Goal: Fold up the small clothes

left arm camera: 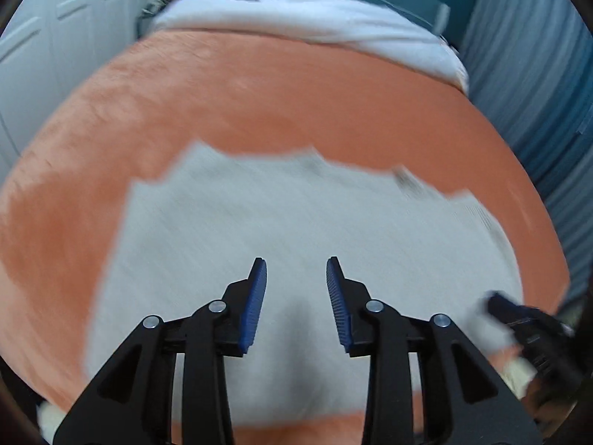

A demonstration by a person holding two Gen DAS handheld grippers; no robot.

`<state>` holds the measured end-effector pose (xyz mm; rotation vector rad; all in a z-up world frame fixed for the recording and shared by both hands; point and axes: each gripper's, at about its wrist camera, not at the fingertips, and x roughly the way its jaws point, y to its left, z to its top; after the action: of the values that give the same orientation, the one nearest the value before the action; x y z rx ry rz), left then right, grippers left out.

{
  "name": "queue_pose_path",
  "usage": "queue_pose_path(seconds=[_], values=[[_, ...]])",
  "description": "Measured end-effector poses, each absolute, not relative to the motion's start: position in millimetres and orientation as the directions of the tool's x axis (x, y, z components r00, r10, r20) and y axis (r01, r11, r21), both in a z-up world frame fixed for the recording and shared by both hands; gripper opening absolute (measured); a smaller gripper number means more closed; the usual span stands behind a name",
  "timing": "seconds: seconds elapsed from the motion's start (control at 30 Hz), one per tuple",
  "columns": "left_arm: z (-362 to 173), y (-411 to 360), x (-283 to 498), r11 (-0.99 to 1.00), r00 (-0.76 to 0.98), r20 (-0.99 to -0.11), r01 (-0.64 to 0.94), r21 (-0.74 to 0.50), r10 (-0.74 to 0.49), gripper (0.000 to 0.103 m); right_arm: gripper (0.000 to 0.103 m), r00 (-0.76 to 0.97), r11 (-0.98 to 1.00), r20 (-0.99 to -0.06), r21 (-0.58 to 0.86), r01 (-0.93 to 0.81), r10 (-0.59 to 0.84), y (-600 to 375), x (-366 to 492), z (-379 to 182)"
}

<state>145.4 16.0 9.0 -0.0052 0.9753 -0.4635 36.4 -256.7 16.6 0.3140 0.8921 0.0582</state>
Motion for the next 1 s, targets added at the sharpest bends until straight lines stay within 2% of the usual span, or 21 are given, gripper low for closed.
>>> queue_pose_path(seconds=[0.07, 0.13, 0.23, 0.27, 0.33, 0.4, 0.5, 0.53, 0.57, 0.6, 0.67, 0.83, 1.0], values=[[-21, -1, 122, 0.897, 0.411, -0.840, 0.404, -0.181, -0.354, 0.034, 0.015, 0.586, 0.970, -0.793, 0.240, 0.047, 0.168, -227, 33, -4], [-40, 2, 110, 0.904, 0.407, -0.855, 0.401, -0.150, -0.322, 0.034, 0.005, 0.560, 0.979, -0.820, 0.190, 0.068, 0.120, -229, 30, -18], [-36, 22, 106, 0.916, 0.436, -0.853, 0.384, -0.113, -0.288, 0.034, 0.004, 0.549, 0.966, -0.835, 0.178, 0.189, 0.046, -276, 15, -25], [-36, 32, 106, 0.922, 0.435, -0.854, 0.367, -0.121, -0.285, 0.034, 0.000, 0.544, 0.953, -0.838, 0.190, 0.237, 0.032, -297, 7, -29], [-39, 54, 109, 0.937, 0.430, -0.863, 0.324, -0.127, -0.266, 0.033, 0.000, 0.549, 0.910, -0.834, 0.273, 0.313, 0.062, -336, -11, -33], [-42, 70, 108, 0.946, 0.427, -0.866, 0.291, -0.140, -0.259, 0.033, 0.000, 0.527, 0.886, -0.849, 0.226, 0.404, -0.023, -355, -28, -36], [-38, 85, 95, 0.953, 0.444, -0.858, 0.263, -0.149, -0.257, 0.033, 0.000, 0.536, 0.851, -0.843, 0.249, 0.463, -0.045, -364, -43, -24], [-34, 90, 91, 0.955, 0.455, -0.850, 0.248, -0.164, -0.265, 0.033, 0.000, 0.545, 0.862, -0.835, 0.224, 0.455, -0.071, -358, -42, -17], [-30, 97, 87, 0.956, 0.472, -0.838, 0.225, -0.188, -0.275, 0.036, 0.006, 0.558, 0.871, -0.826, 0.212, 0.443, -0.083, -350, -41, -10], [-26, 105, 84, 0.960, 0.497, -0.823, 0.190, -0.206, -0.275, 0.049, 0.010, 0.575, 0.878, -0.815, 0.224, 0.423, -0.069, -349, -39, -5], [-18, 125, 84, 0.965, 0.550, -0.794, 0.105, -0.242, -0.259, 0.060, 0.010, 0.613, 0.891, -0.790, 0.280, 0.357, 0.003, -326, -23, 8], [-31, 171, 104, 0.923, 0.540, -0.797, -0.089, -0.375, -0.271, 0.063, 0.010, 0.647, 0.965, -0.756, 0.231, 0.122, 0.099, -237, 43, 34], [-52, 192, 108, 0.830, 0.536, -0.780, -0.236, -0.506, -0.323, 0.073, 0.010, 0.589, 0.980, -0.801, 0.185, 0.074, 0.107, -185, 105, 13]])
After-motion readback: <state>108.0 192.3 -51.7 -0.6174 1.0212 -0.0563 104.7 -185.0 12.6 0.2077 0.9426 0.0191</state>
